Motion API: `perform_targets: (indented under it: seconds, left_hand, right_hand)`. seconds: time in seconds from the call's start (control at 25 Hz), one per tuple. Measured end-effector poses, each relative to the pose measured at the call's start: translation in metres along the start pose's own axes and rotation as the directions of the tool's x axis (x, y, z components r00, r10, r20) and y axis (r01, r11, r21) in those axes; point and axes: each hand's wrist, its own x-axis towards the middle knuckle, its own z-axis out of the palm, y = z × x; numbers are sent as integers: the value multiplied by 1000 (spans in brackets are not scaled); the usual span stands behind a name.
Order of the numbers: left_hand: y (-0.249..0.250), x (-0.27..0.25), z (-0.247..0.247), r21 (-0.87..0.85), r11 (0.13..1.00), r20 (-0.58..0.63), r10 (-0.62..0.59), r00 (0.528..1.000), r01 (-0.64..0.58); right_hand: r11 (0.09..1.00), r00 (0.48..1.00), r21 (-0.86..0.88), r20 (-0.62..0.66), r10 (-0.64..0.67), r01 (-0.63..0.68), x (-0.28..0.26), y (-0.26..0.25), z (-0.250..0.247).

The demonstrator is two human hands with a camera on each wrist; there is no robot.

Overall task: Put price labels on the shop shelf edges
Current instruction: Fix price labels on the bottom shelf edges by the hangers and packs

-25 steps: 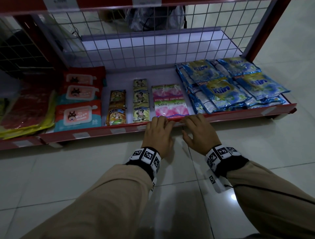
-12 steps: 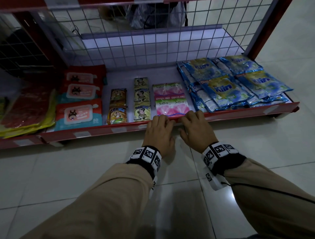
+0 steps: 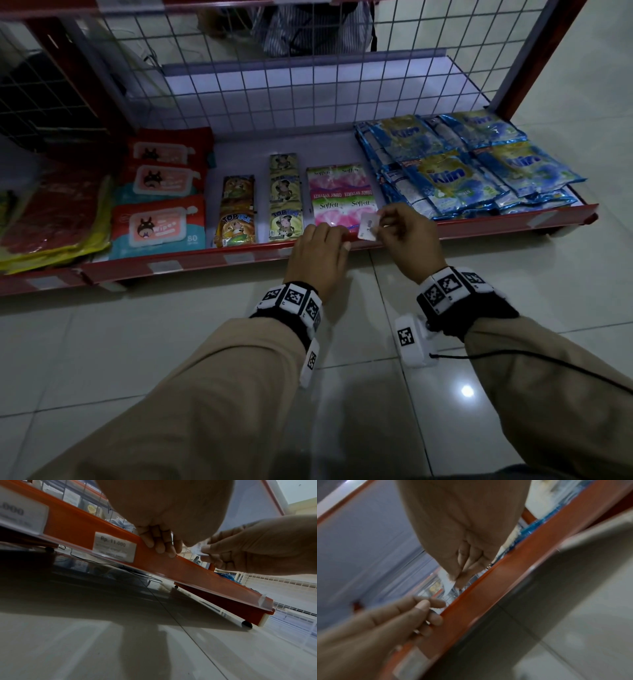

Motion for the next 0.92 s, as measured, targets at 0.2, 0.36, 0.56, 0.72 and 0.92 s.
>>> perform_targets:
  seconds: [0.2,0.36,0.56,0.72,0.92]
  left_hand:
    - [3,-1,0,-34,999,-38,-18,999,17]
    - [4,1,0,-66,996,-54,-64,996,61]
    - [3,1,-1,-56,998,-46,-41,998,38]
    - [2,-1,-3,-35,999,-39,-19,999,18]
    - [-1,-2,-5,-38,999,-1,-6,1000,6]
  right_hand:
    - [957,981,232,123,148,-173,-3,-5,11]
    - [972,987,216,145,67,-97,-7,-7,13]
    - [998,987,56,158,1,-10,-6,-4,6]
    - [956,972,-217,172,-161,197,-5,-4,0]
    - [941,983,-283,41,-179,183,2,1,-4]
